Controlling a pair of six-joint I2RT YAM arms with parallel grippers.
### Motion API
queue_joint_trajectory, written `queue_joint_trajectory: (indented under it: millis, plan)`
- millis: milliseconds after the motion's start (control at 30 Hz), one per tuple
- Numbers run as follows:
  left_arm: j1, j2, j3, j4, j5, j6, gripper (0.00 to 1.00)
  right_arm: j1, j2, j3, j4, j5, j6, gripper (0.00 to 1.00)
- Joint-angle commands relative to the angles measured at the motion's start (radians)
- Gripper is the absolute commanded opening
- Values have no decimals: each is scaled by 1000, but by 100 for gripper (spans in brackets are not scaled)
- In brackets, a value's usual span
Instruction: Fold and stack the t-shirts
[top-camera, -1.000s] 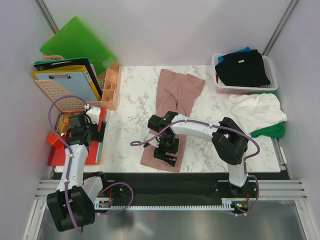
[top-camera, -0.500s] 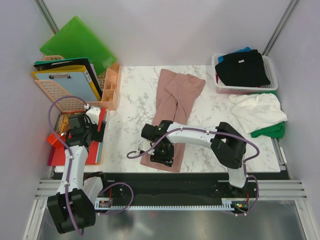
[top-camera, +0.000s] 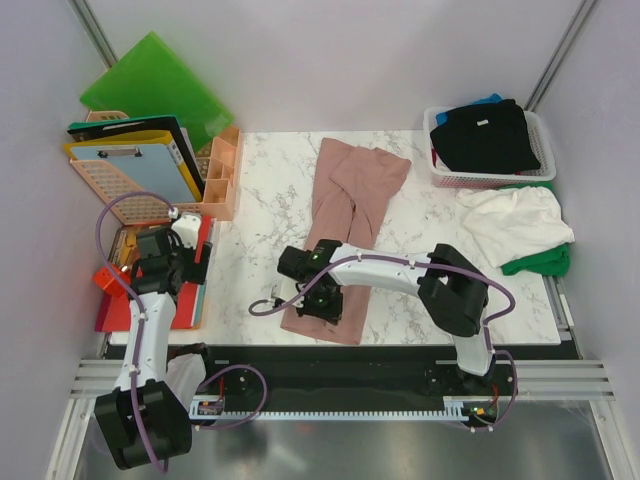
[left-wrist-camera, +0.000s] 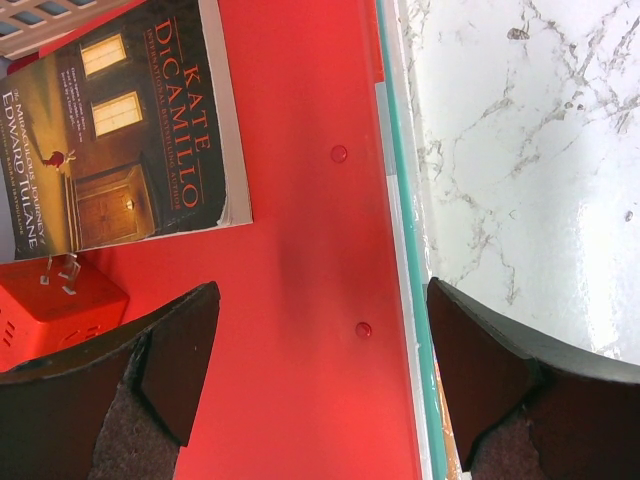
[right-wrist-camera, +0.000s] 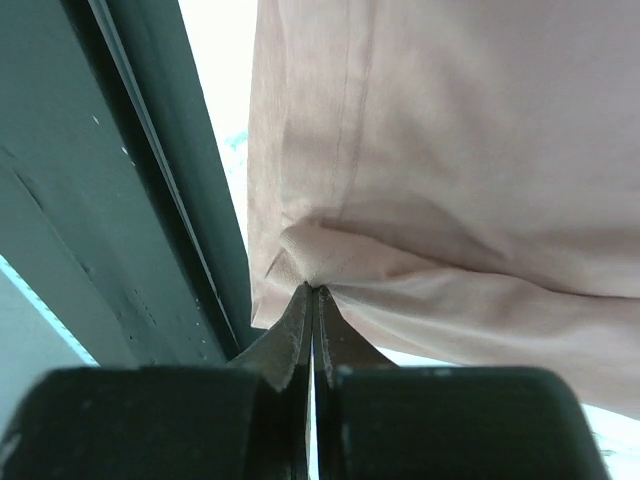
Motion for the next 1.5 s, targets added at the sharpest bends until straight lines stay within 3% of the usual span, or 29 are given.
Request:
queue_joint_trajectory:
  millis: [0,233,300,333,400,433,533,667,900,1000,1133,1200,1300,1433,1467]
  plan:
    - [3,-2,10,8,0,19,91,15,-15,95,-2,5,16,0]
    - [5,-2,21,4,-11,25,91,39,35,198,-18,-16,26,0]
    - [5,-5,21,4,-12,26,91,44,52,219,-28,-27,24,7]
    - [3,-5,21,4,-12,28,91,44,63,222,-31,-38,19,20]
    - [5,-5,17,3,-17,31,91,47,65,216,-39,-65,13,58]
    - [5,-5,16,3,-19,34,91,47,57,210,-39,-73,15,83]
    - [3,-4,14,4,-17,33,91,49,39,186,-38,-73,13,96]
    - [3,7,16,9,-9,25,91,49,5,170,-24,-50,22,96]
    - [5,-10,10,9,9,20,91,-6,-83,169,67,142,74,97]
    - [5,-10,7,9,0,29,91,-121,-70,163,146,243,159,98]
    - [3,-16,-7,8,9,28,91,-325,-53,127,386,498,286,98]
    - [3,-18,-9,8,12,30,91,-397,-29,127,455,489,286,97]
    - [5,-21,-9,8,11,28,91,-447,78,236,455,504,302,92]
    - [5,-35,-12,-5,12,25,91,-490,207,426,455,531,309,74]
    - [5,-38,-13,-5,11,28,91,-499,254,455,452,531,312,65]
